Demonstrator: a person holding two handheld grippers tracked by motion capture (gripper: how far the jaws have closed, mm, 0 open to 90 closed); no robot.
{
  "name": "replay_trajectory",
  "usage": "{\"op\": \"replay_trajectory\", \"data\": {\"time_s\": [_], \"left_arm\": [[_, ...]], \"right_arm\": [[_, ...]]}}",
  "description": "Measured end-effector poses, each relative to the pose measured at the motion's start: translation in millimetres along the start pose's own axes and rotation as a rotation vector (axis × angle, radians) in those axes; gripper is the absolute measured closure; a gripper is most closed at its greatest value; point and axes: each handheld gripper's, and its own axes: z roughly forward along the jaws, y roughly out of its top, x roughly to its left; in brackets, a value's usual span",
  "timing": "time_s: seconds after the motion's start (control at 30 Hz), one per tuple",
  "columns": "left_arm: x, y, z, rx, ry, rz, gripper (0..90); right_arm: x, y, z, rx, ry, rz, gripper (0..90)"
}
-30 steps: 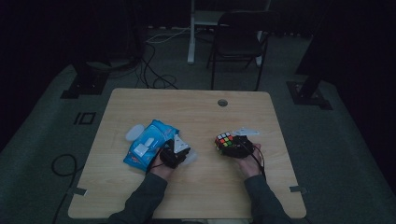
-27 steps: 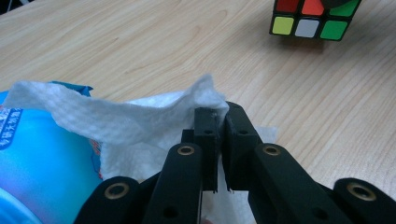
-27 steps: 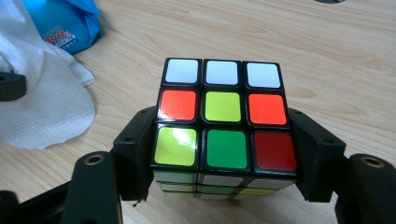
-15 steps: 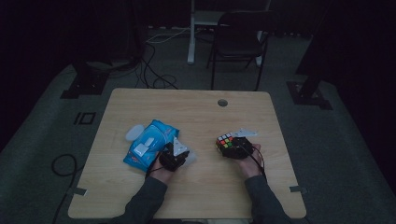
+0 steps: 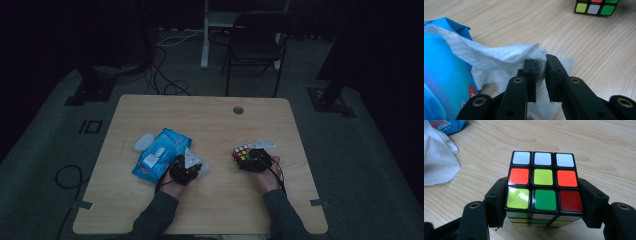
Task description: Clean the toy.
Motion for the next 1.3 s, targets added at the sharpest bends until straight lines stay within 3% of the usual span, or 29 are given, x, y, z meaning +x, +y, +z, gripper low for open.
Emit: {"op": "replay_trajectory", "data": {"time_s": [0.13, 0.23, 0.4, 0.5, 0.63, 0.97, 1.3], "left_arm": [[-0.4, -1.2, 0.7, 0.006, -0.006, -0.003, 73.1], [-3.4, -1.8, 0.8, 0.013, -0.019, 0.023, 63.9], [-4.6, -1.6, -0.5, 0.011, -0.030, 0.015, 57.2], [-5.2, -1.4, -2.7, 0.011, -0.031, 0.018, 54.2], [-4.4, -2.8, -5.7, 0.013, -0.032, 0.007, 51.7], [-0.6, -12.2, -16.1, 0.022, -0.014, -0.050, 46.5], [6.0, -21.3, -24.5, 0.017, 0.006, -0.060, 45.2]], "right_arm": [[1.0, -0.3, 0.1, 0.002, -0.006, -0.018, 33.7], [2.3, -0.6, 0.2, 0.005, -0.011, -0.035, 33.6], [2.9, -0.8, 0.1, 0.010, -0.010, -0.049, 32.7], [3.4, -0.9, -0.3, 0.013, -0.017, -0.064, 23.5], [4.0, -1.0, -1.6, 0.011, -0.041, -0.070, 17.4], [3.9, -4.3, -7.8, 0.013, -0.043, -0.073, 13.9], [3.4, -11.9, -22.1, -0.023, -0.029, -0.058, 13.8]]}}
